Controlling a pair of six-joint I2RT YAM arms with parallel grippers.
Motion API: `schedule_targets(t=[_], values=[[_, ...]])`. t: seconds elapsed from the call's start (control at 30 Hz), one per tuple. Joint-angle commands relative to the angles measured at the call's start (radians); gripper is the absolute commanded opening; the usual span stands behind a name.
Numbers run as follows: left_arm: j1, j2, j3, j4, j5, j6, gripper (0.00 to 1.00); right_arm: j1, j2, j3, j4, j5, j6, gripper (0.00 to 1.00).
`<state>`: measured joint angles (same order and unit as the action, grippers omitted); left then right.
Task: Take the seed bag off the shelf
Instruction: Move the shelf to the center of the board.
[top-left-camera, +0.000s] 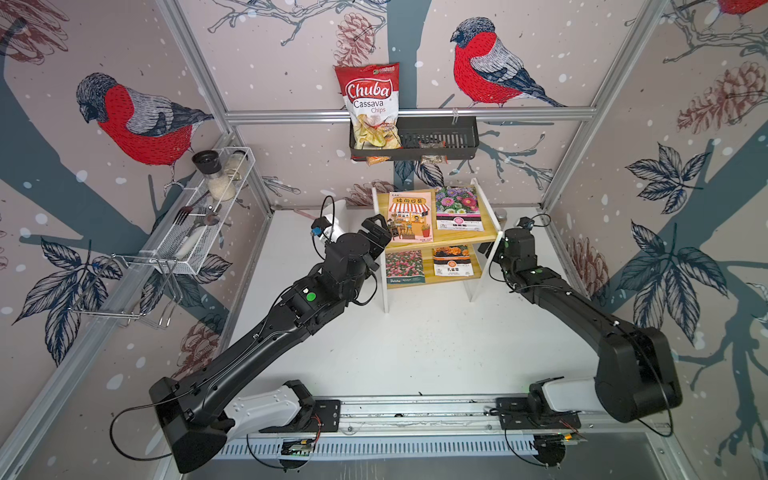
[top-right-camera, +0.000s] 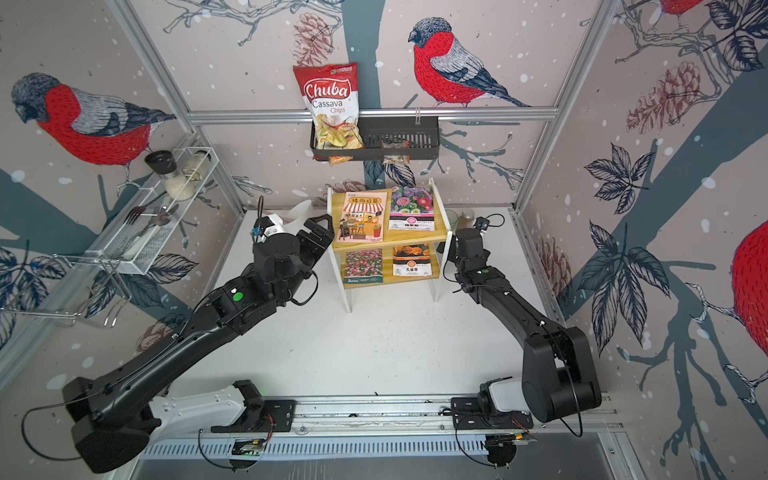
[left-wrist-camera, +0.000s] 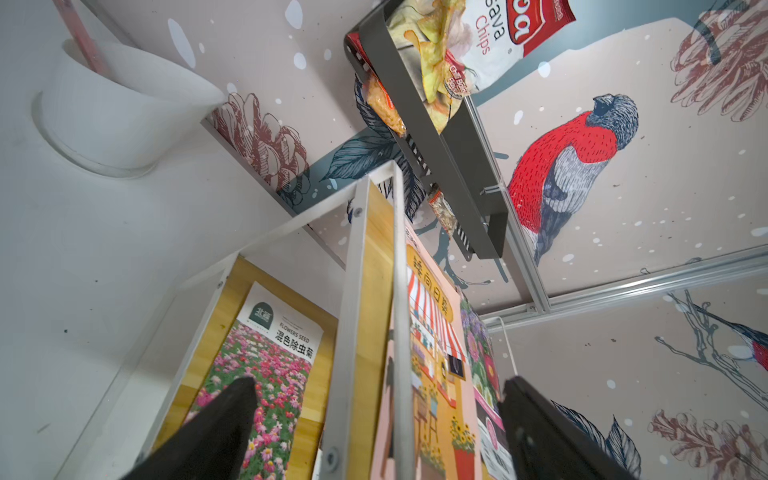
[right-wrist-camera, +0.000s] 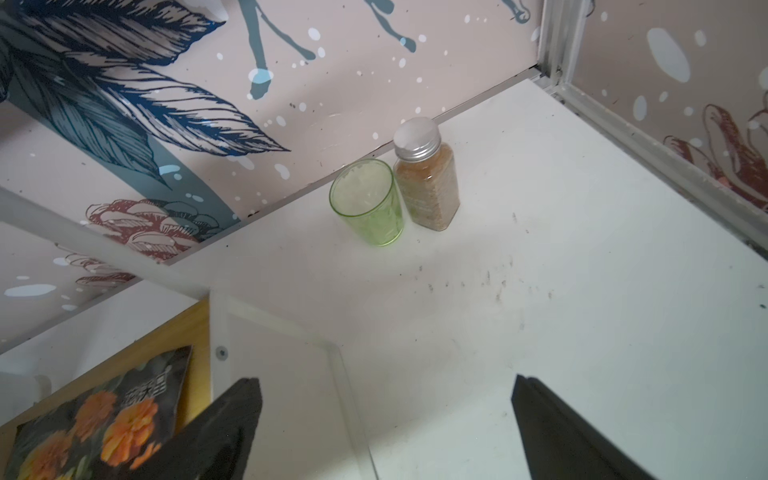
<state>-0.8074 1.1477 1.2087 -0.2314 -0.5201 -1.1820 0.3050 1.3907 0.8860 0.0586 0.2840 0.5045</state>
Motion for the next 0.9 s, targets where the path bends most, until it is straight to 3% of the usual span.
schedule_targets(t=[0.0,0.33,0.87], values=[[-0.006,0.028,0.013,0.005,0.037,-0.008,0.95,0.023,0.021,0.025,-0.002,-0.008,0.032,1.00],[0.009,0.094,0.064,0.030,0.017,0.063,0.96,0.129,0.118,0.110,-0.039,-0.010,0.100,1.00],[0.245,0.144,0.152,0.029,0.150,0.187,0.96,0.174,0.243,0.248,-0.062,-0.049,0.190,1.00]])
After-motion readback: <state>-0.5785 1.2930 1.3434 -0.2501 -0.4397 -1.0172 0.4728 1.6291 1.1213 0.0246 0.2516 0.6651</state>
